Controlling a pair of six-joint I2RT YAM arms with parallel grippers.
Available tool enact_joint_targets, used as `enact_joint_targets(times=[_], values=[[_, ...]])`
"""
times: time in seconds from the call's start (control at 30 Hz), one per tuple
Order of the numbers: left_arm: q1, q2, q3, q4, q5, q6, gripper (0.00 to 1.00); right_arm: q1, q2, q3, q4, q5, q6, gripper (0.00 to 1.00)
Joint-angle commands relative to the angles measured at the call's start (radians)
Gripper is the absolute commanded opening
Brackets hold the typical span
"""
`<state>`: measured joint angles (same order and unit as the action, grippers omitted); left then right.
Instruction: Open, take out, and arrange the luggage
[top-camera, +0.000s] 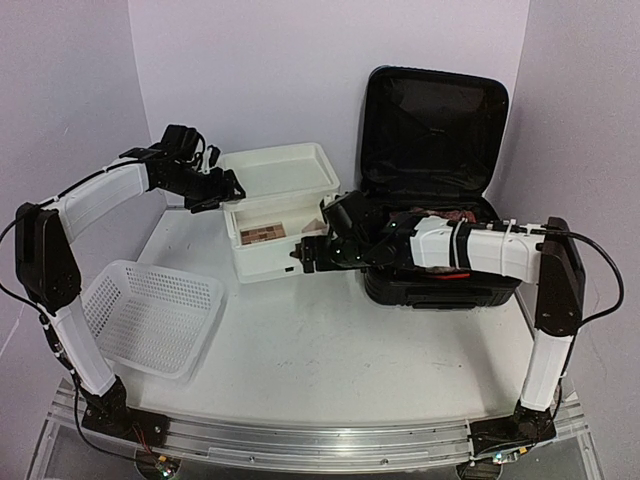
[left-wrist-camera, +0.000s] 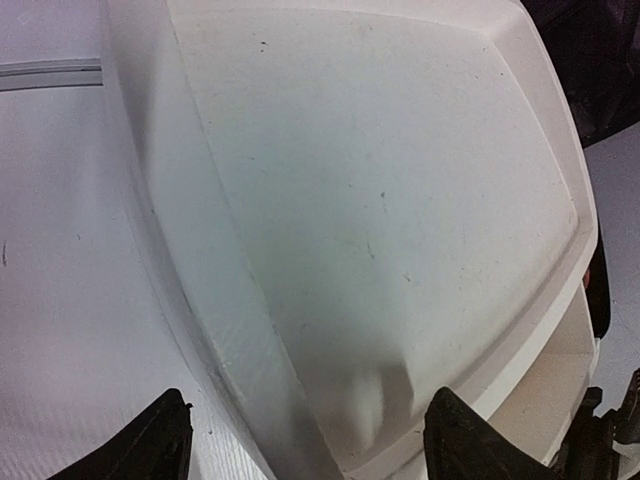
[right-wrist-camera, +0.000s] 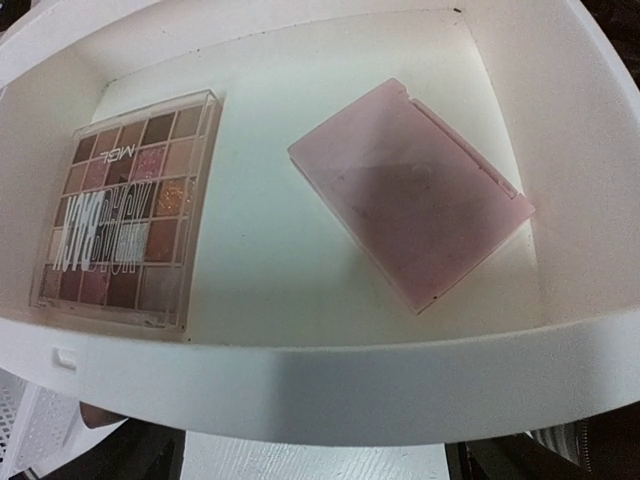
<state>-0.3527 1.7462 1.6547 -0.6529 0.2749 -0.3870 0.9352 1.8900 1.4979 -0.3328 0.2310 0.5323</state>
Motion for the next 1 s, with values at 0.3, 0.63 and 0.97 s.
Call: enact_joint_targets(times=[0.3,0.63,0.97], values=[[-0.014,0.091,0.238,-0.131,-0.319,-0.06,0.68,0.003,-0.146,-0.103,0.018,-0.031,-0.017,0.92],[-0.067,0.232,0.391,-0.226,-0.461,-0.03,0.44,0.003,-0.149,-0.108,0.009,-0.019,-0.001,0.91],[-0.095,0.176,0.35,-0.254,-0.472,-0.09,0.06,0.033,-0.065,-0.037,0.013,0.049,0.008,0.86]])
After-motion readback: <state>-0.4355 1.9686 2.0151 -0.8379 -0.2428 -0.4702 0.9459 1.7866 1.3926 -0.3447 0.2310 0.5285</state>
